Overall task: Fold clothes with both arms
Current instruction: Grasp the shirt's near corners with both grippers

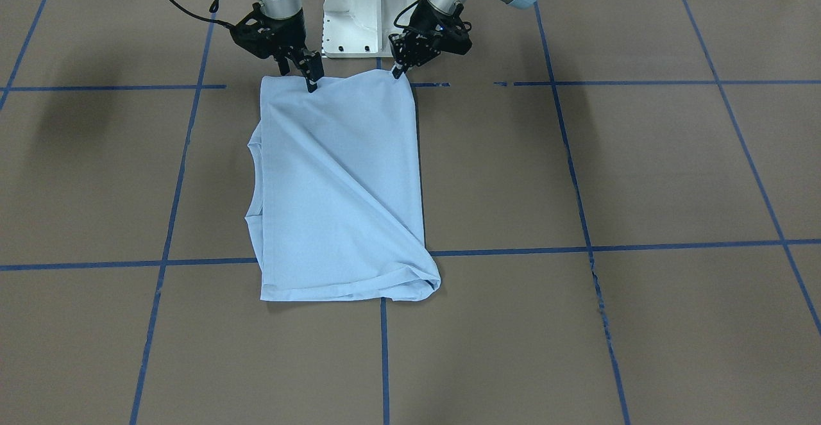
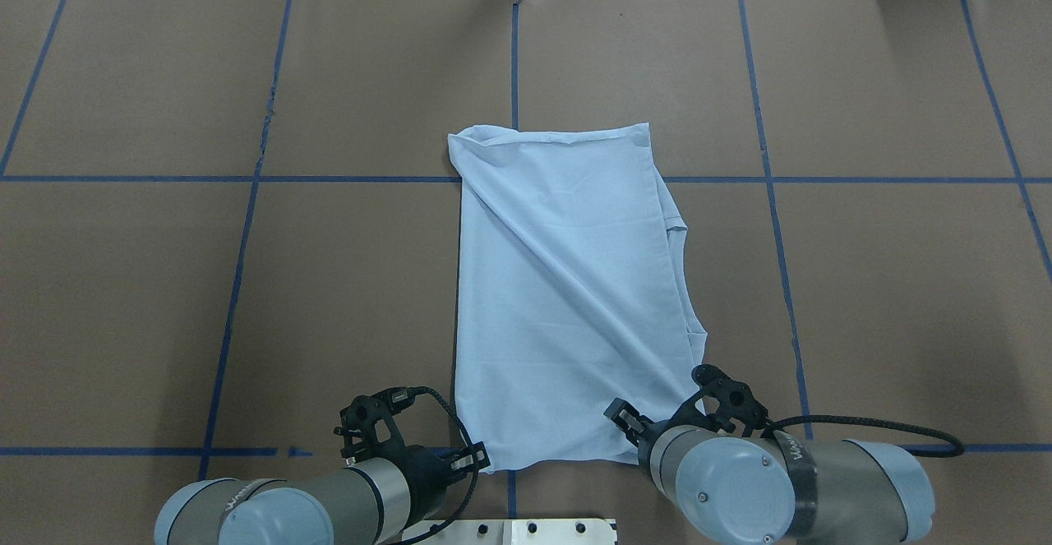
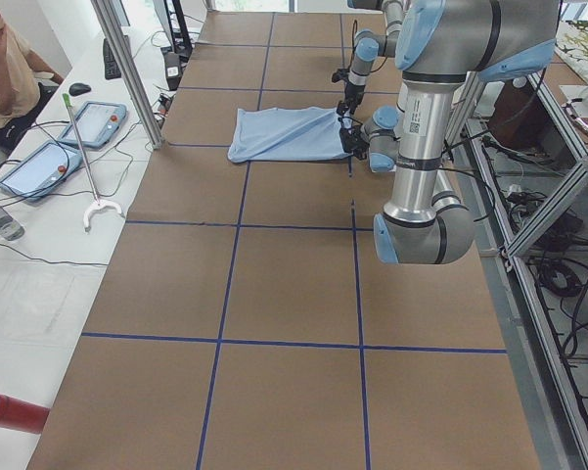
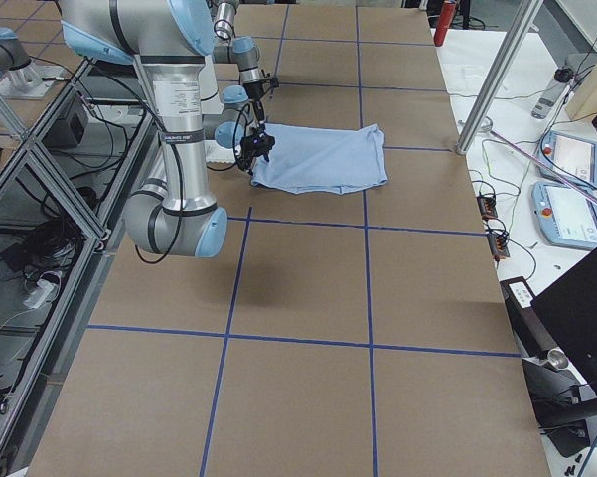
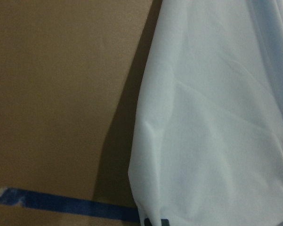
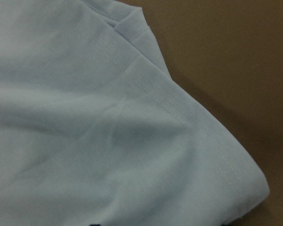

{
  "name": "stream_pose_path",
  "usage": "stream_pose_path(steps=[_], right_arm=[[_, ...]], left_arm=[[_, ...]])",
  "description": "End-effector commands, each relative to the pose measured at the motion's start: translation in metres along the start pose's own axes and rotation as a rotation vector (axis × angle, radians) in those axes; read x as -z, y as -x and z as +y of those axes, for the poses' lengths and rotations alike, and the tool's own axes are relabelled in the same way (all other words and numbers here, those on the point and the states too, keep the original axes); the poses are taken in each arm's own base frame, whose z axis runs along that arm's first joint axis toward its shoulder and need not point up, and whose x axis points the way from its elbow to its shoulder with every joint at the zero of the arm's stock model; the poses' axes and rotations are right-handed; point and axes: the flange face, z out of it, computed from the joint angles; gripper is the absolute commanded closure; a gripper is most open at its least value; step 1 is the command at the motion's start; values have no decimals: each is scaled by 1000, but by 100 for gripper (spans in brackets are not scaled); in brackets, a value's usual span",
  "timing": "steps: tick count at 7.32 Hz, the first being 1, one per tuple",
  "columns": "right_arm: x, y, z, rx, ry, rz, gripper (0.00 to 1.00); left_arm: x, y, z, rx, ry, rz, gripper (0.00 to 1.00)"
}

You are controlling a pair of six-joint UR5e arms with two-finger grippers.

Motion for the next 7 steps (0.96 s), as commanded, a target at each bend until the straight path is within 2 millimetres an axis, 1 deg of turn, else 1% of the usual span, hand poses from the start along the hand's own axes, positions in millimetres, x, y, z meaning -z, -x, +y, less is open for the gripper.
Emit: stream_pose_path(steps=[1,2,5,7], right_arm=[[2,9,-20,-24,-26,-15,11],[-2,8,-19,-20,-45,-18,10],[-3,5,-11,-15,-36,-11,6],[-10,2,-8,-10,-41,1,7]], left_arm=[[1,-1,1,0,2,2,100],[1,-2,1,1,3,4,100],[2,-3,1,2,3,7,100],[3,-4,2,2,5,8,100]])
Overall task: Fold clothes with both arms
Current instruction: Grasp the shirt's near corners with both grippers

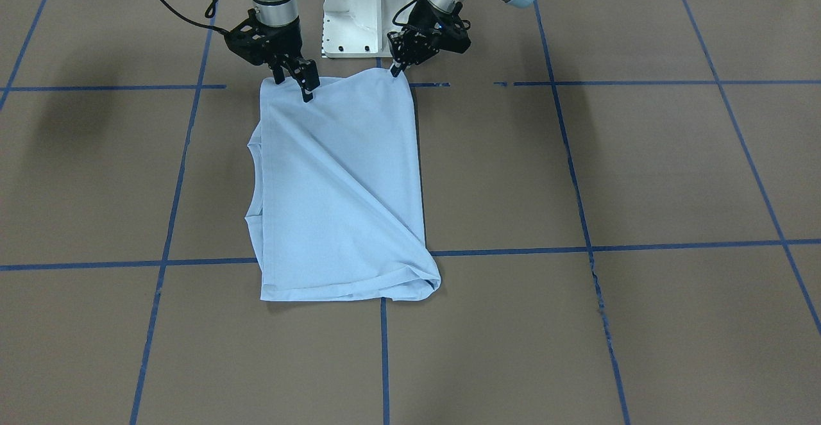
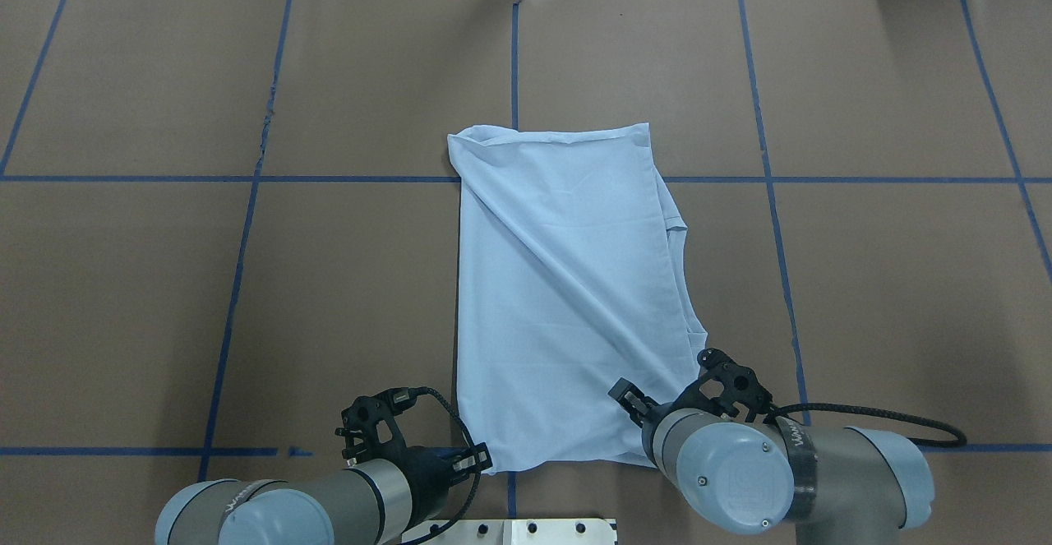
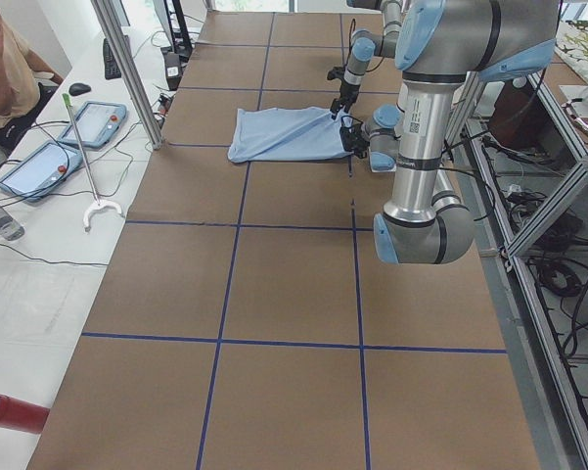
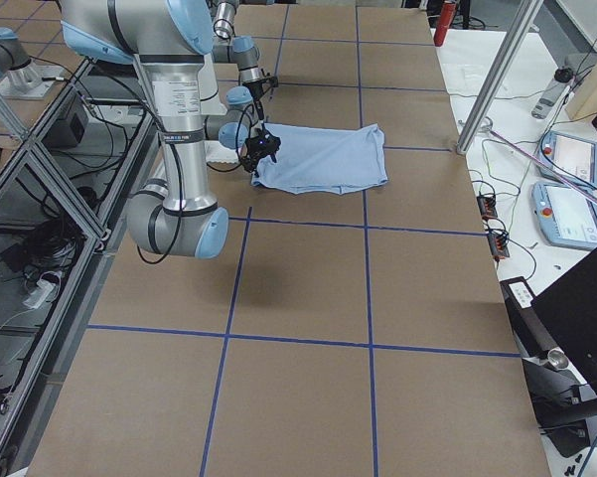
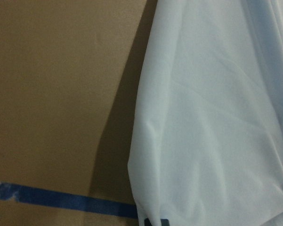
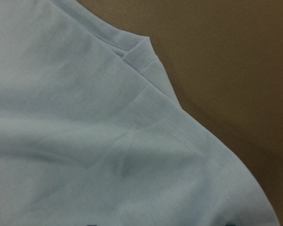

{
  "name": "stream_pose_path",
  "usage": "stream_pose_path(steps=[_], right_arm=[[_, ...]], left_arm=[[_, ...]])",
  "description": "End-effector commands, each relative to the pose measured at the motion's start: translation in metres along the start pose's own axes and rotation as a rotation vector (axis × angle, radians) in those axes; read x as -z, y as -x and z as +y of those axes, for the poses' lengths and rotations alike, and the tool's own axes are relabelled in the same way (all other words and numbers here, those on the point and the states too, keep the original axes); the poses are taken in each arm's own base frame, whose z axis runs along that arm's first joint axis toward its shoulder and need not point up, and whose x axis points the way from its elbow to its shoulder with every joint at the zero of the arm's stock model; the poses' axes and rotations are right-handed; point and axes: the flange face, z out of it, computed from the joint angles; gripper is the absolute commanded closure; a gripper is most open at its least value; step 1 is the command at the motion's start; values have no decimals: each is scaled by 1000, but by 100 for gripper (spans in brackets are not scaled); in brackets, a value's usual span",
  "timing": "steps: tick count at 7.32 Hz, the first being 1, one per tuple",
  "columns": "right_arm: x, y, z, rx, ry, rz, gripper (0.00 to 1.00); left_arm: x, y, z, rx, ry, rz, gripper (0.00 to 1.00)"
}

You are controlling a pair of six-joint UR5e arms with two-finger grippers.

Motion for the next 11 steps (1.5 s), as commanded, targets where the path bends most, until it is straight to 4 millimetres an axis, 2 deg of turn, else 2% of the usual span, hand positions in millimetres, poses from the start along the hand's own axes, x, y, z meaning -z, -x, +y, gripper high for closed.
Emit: stream_pose_path(steps=[1,6,8,9,10,11], right_arm=[[-5,-2,2,4,-3,9,7],[-9,-3,2,1,-10,14,27],[-5,6,7,-6,-2,3,58],[-5,7,4,-21,-5,1,81],[-5,8,3,-56,-6,0,100],[-5,8,3,-57,-7,0,100]], left_arm=[[0,0,0,0,0,1,100],[2,-1,0,1,1,4,100],[2,-1,0,1,1,4,100],[3,-2,0,2,1,7,100],[3,-3,0,2,2,8,100],[4,-3,0,2,2,8,100]])
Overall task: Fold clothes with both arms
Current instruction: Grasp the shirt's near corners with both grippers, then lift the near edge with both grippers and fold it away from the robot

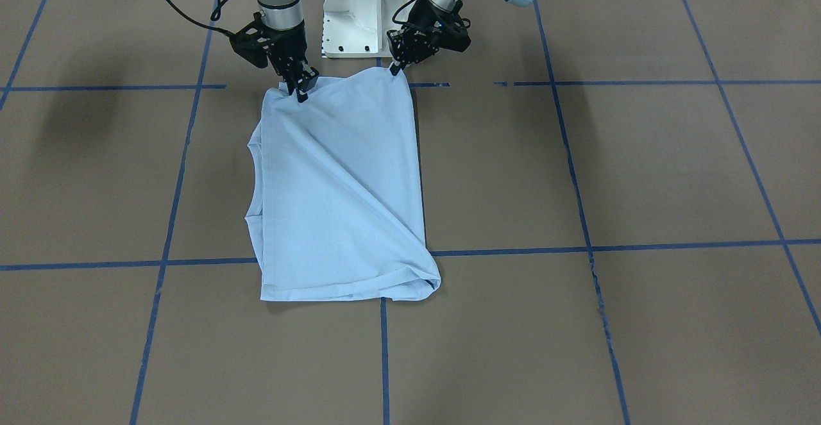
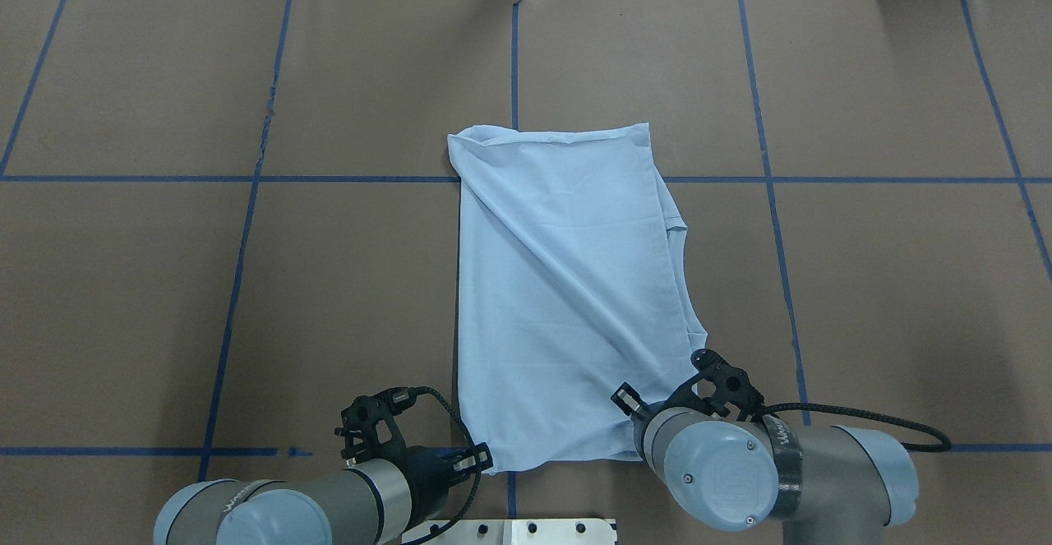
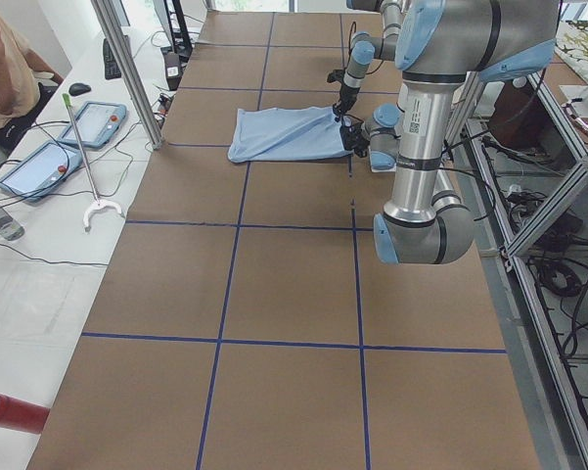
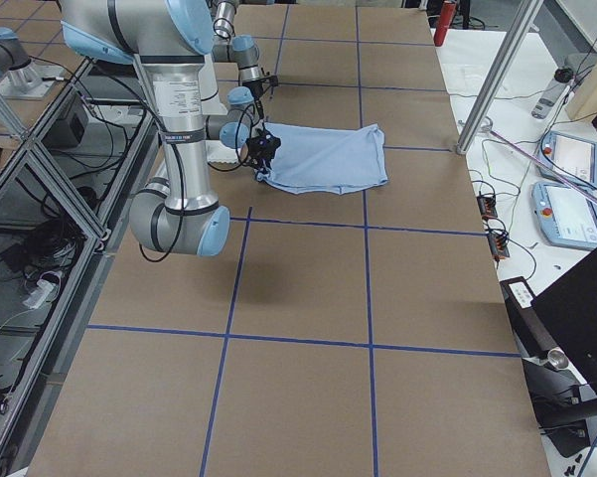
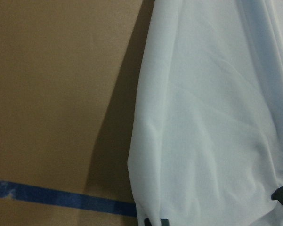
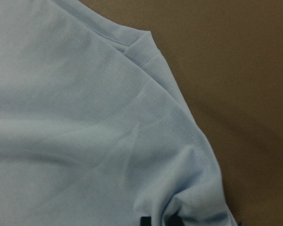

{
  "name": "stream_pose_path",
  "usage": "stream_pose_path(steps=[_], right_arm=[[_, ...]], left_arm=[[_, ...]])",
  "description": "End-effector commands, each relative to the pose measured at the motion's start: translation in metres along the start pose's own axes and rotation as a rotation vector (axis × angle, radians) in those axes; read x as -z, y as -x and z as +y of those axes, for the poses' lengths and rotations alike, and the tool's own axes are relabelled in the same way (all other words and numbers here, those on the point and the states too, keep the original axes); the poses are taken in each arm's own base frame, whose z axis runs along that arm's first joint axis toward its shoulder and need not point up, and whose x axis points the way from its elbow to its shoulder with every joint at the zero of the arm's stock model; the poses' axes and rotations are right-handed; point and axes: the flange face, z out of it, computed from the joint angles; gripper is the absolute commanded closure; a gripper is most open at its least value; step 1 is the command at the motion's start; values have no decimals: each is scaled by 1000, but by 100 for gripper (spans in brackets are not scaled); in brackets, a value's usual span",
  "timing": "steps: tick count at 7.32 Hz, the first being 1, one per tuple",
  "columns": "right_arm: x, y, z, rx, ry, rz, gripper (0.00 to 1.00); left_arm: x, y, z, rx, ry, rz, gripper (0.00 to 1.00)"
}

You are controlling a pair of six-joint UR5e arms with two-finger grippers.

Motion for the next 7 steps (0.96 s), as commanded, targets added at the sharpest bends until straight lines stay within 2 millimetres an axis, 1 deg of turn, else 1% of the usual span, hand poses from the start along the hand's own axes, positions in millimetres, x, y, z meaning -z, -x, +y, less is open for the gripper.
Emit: stream_pose_path(steps=[1,2,3,4,5,6,7], right_arm=[[2,3,-2,-18,0,-6,100],[6,7,-6,-26,1,-13,100],[20,13,-10,-33,17,-34,100],[50,21,-16,-48,56,-76,100],[79,26,-29,-65,77,-56,100],[122,32,-40,-81,118,-55,100],[156,39,-48,-96,129,-56,100]], left_arm=[[1,-1,0,1,1,2,100],[4,-3,0,-1,3,9,100],[32,-20,-5,4,18,57,100],[66,-37,-8,-12,60,47,100],[107,-59,-11,-22,73,36,100],[147,-76,-14,-25,81,24,100],[183,-88,-16,-27,93,15,100]])
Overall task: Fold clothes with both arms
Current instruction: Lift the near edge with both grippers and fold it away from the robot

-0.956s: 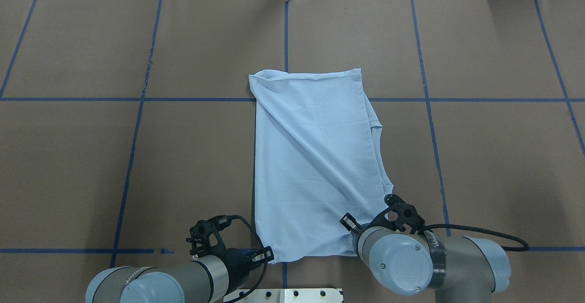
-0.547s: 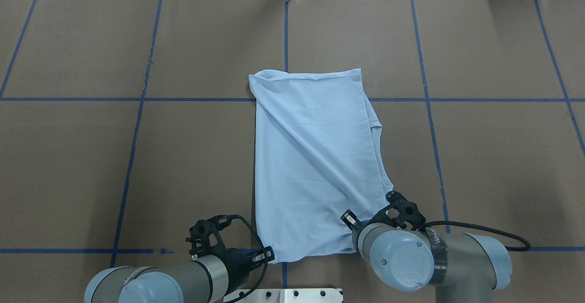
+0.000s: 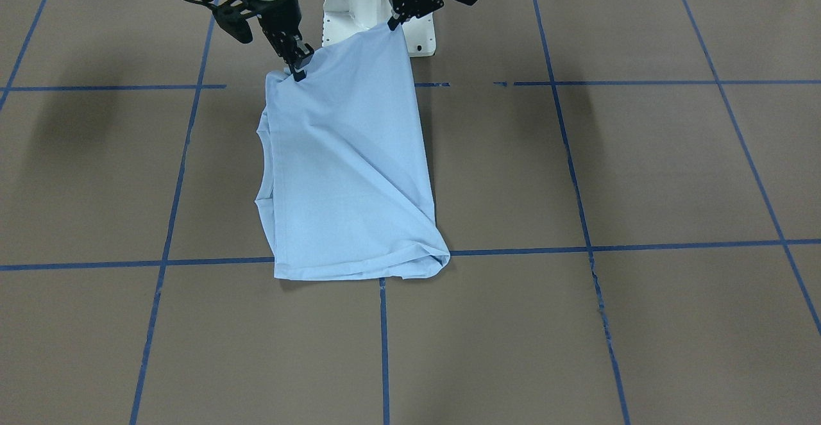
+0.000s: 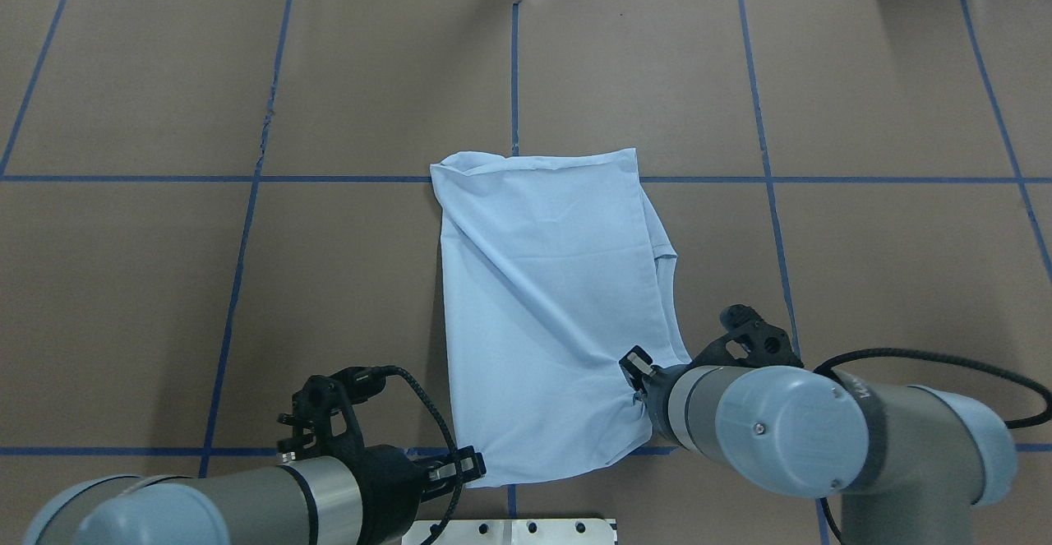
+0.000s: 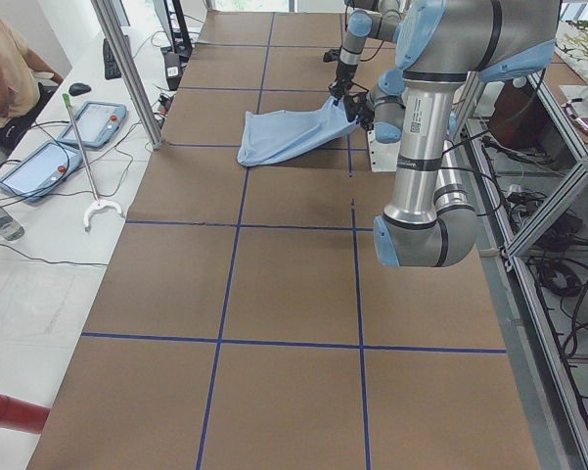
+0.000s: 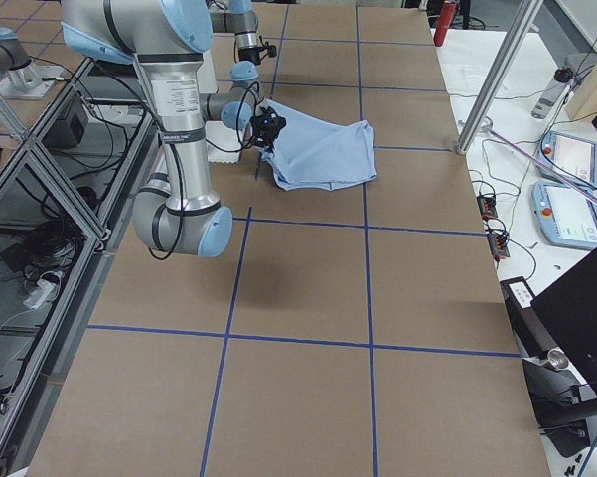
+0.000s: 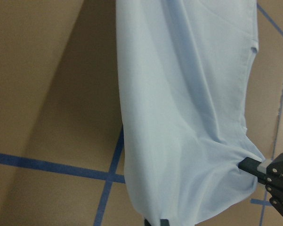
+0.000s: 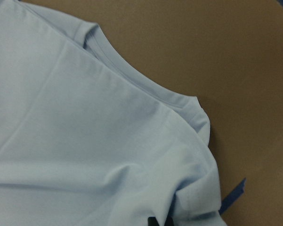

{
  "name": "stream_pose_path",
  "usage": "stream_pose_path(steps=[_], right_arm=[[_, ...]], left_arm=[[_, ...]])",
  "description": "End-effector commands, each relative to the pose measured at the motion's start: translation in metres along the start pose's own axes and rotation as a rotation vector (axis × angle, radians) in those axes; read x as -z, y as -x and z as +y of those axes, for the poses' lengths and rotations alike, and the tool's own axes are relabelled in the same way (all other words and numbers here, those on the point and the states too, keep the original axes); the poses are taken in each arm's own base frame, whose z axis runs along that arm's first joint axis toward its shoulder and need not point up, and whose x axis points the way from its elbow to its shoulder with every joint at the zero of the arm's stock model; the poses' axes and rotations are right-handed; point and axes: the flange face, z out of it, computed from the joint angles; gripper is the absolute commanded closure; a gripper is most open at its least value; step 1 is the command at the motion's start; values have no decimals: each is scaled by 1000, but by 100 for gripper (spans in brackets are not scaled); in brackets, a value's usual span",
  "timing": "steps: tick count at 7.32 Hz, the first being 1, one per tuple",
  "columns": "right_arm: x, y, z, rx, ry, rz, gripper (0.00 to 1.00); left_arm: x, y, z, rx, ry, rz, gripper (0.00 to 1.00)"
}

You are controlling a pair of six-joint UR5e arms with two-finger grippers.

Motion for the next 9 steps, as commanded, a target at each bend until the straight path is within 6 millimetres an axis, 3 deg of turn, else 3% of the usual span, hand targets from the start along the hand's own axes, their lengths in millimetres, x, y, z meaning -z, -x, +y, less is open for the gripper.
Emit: stream_pose_path(steps=[1,3,4,5,6,7,9], right_arm=[[58,19,4,-11,20,18,100],[29,37,20,32,-15,46,100],[23,51,15,76,-35,39,100],[20,71,4,81,-59,29,100],[12,95,-6,99,-88,24,100],[-12,115,-23,116,-127,38,100],[-69,152,-62,109,-163,2,100]], left_arm=[[58,-17,-4,-6,14,-41,100],[52,-19,-29,-55,-47,-58,100],[45,-19,-55,-89,-89,-78,100],[37,-31,-85,-117,-108,-87,100],[17,-35,-110,-129,-135,-122,100],[-7,-34,-131,-165,-166,-168,100],[-37,-35,-177,-204,-229,-229,100]])
